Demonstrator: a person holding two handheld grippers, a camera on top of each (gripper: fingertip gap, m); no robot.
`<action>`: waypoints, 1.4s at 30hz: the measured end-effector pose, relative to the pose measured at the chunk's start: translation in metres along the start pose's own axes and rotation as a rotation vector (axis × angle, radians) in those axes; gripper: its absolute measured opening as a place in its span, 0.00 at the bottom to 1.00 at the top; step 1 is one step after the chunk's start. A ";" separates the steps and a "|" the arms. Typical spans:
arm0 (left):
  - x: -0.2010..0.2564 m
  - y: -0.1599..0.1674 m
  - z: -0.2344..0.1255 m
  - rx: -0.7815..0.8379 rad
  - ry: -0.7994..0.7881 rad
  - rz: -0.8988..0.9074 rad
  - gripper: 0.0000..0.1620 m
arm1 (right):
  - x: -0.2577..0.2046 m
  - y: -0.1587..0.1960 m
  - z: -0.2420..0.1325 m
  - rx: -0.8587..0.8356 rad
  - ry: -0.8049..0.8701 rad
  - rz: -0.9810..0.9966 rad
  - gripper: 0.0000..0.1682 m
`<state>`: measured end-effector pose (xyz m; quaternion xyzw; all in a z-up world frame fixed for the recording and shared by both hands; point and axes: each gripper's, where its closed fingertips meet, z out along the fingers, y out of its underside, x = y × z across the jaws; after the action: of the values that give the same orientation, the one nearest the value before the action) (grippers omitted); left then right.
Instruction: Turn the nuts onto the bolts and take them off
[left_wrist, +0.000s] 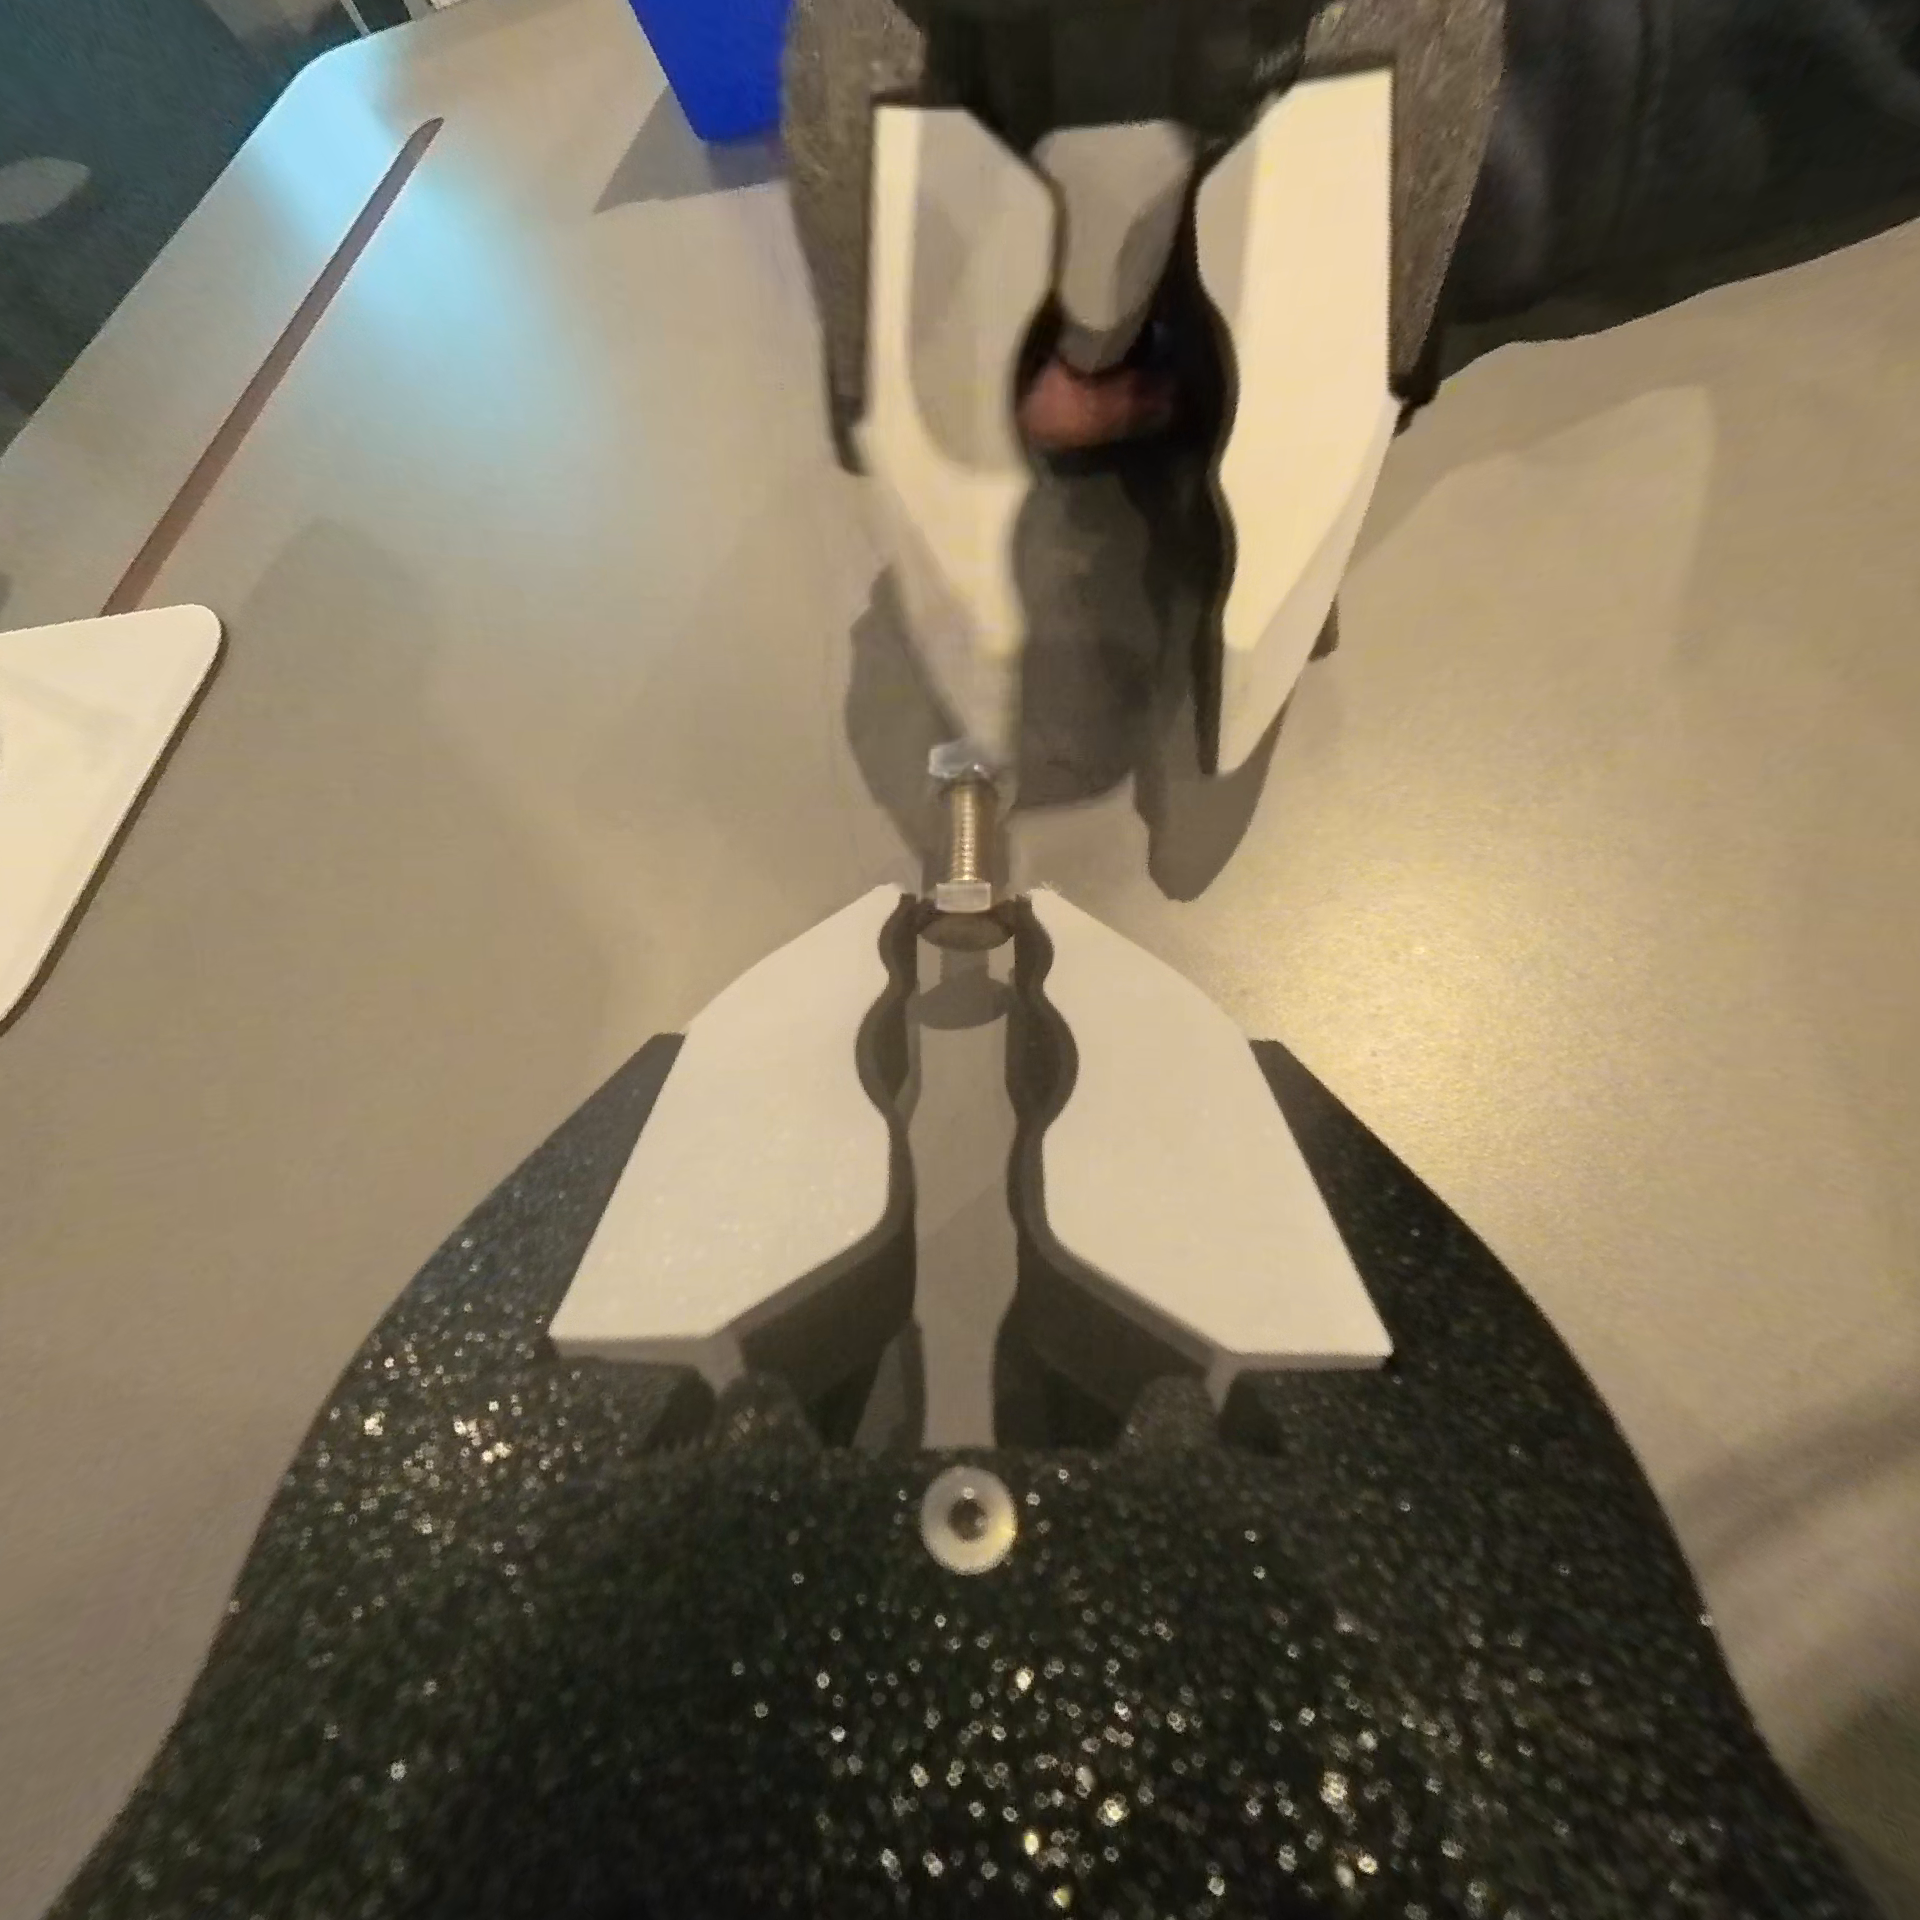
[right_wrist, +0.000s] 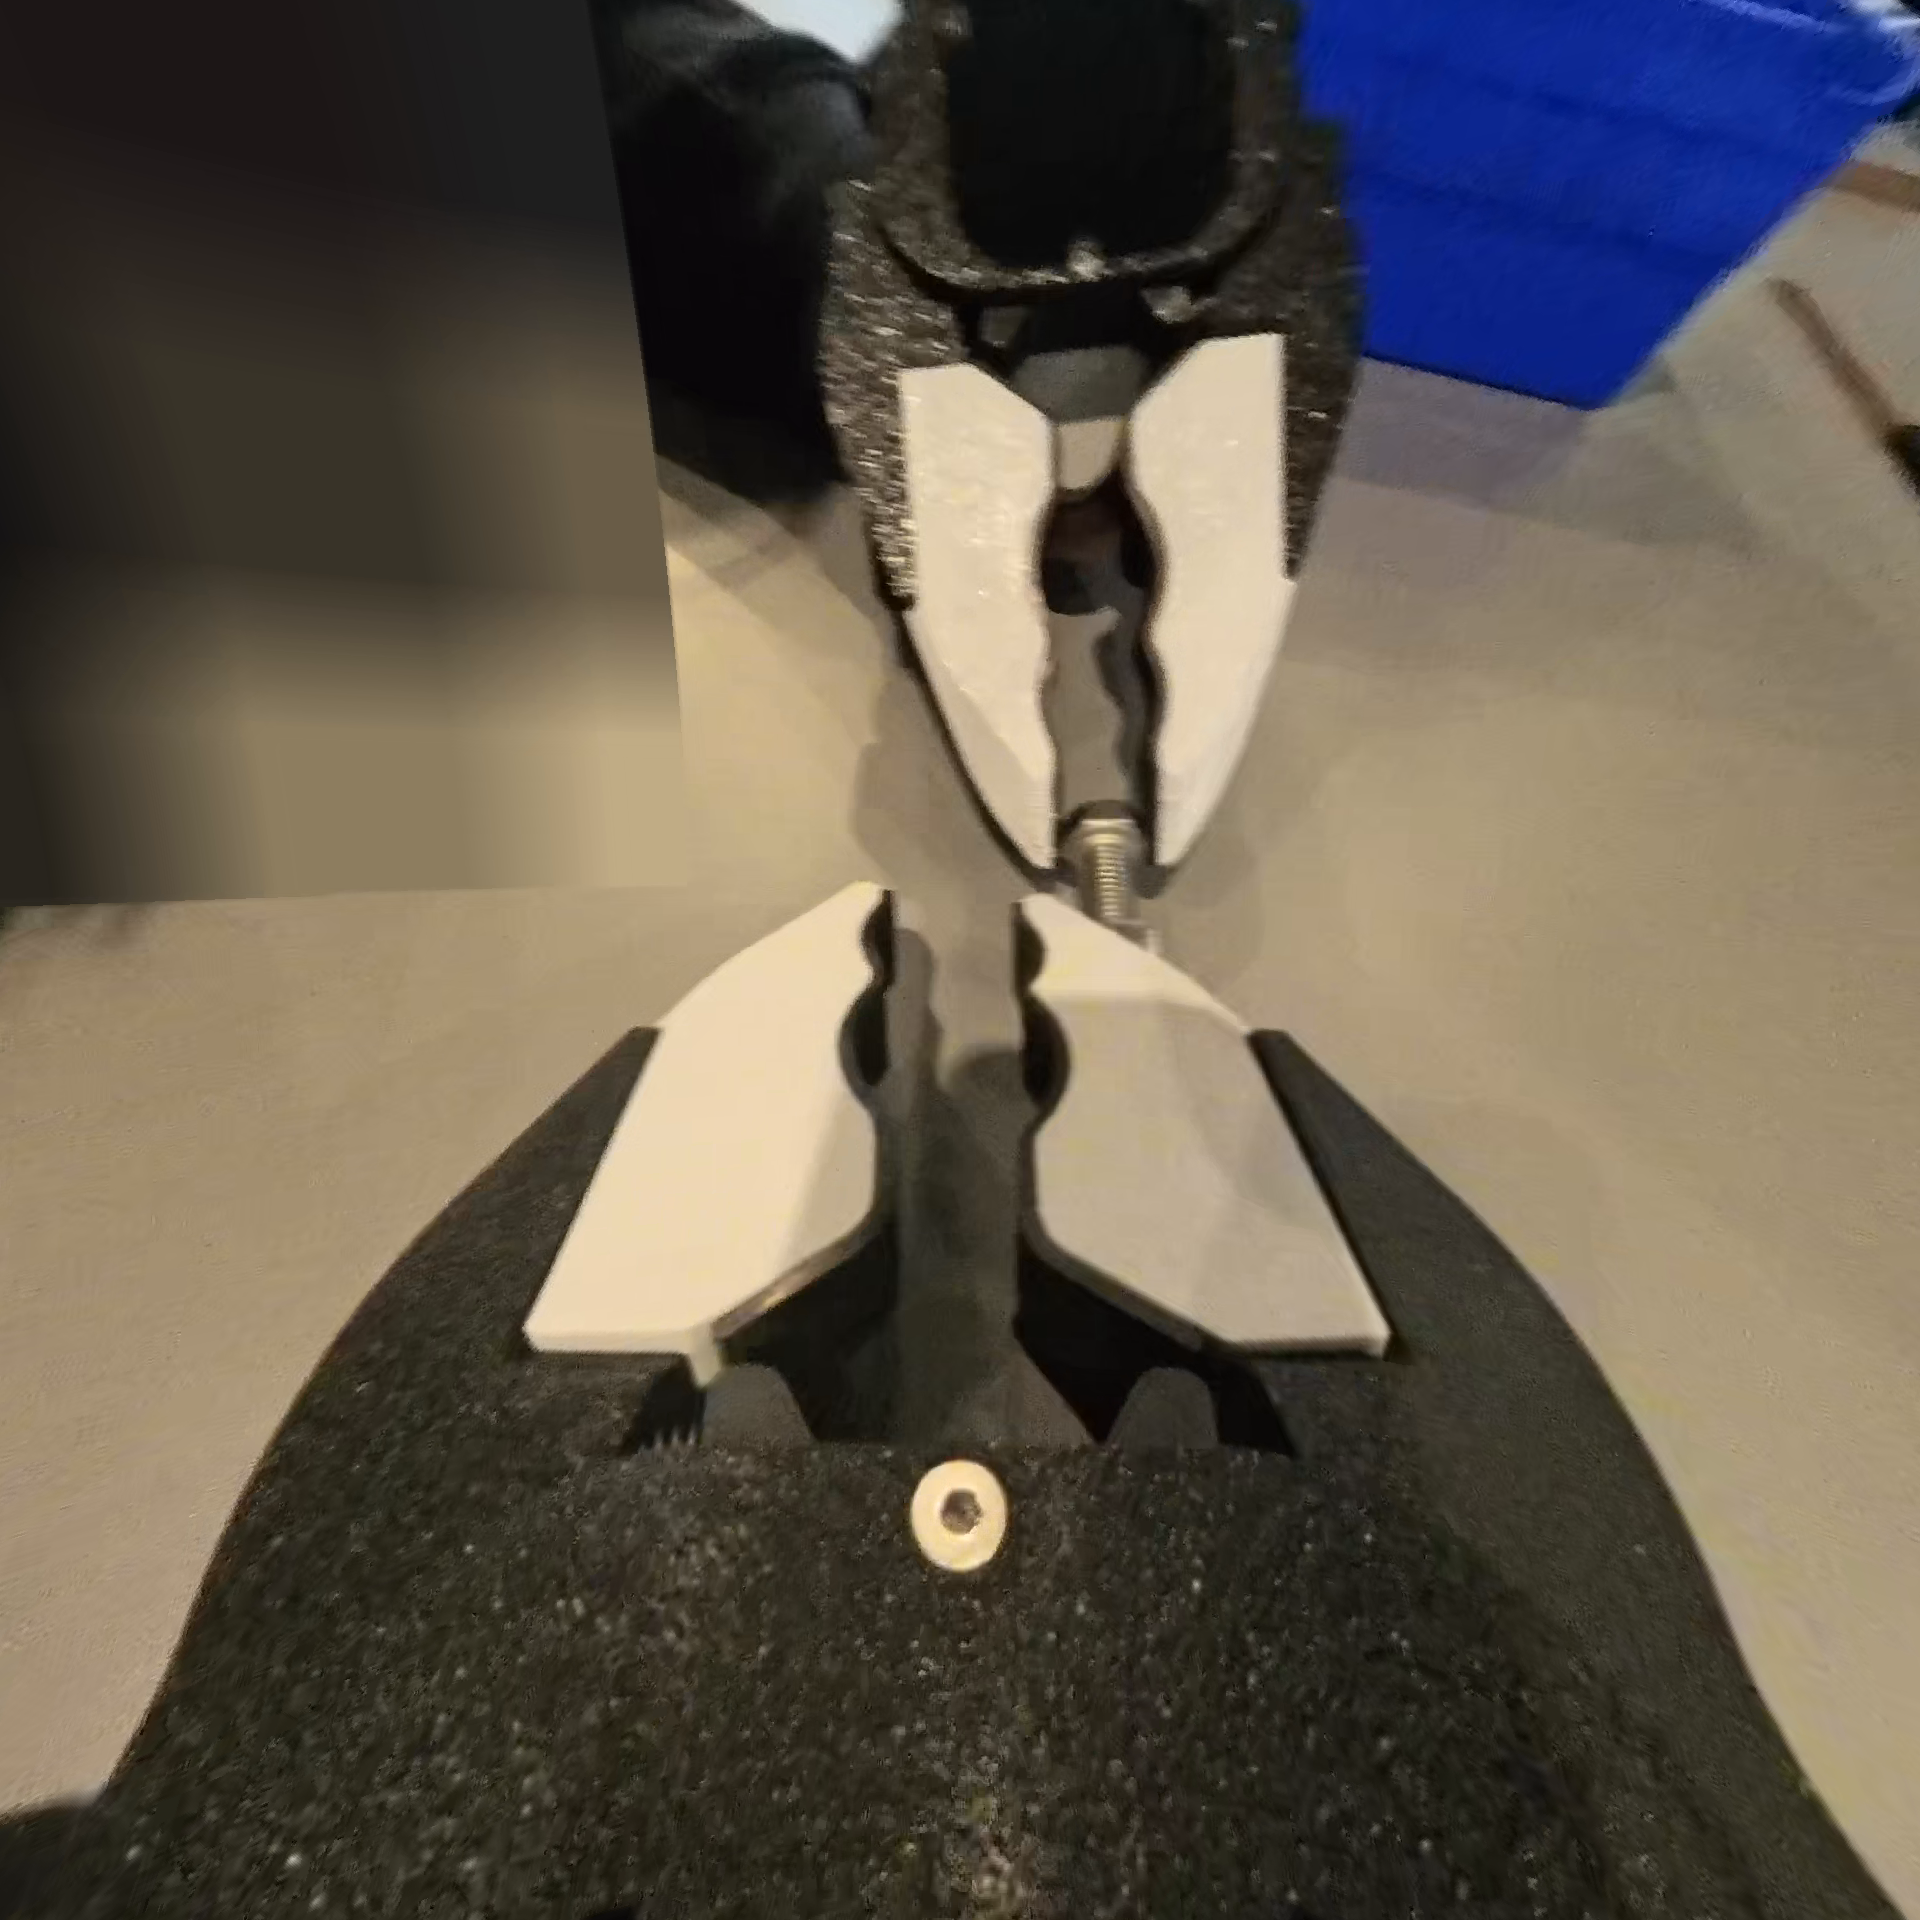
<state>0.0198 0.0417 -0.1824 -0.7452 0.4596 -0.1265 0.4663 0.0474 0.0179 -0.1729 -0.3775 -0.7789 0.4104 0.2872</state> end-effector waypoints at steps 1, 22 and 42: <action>0.000 0.000 0.000 0.000 0.000 0.000 0.11 | -0.002 -0.002 -0.001 0.013 -0.024 0.017 0.11; 0.001 0.000 0.000 0.001 0.003 0.001 0.11 | 0.011 0.003 0.002 -0.027 0.074 0.017 0.30; 0.002 0.000 0.000 0.000 0.011 -0.001 0.11 | 0.009 -0.002 -0.006 0.036 0.031 0.053 0.20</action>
<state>0.0206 0.0400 -0.1829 -0.7448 0.4615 -0.1308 0.4639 0.0463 0.0266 -0.1666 -0.3993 -0.7566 0.4258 0.2947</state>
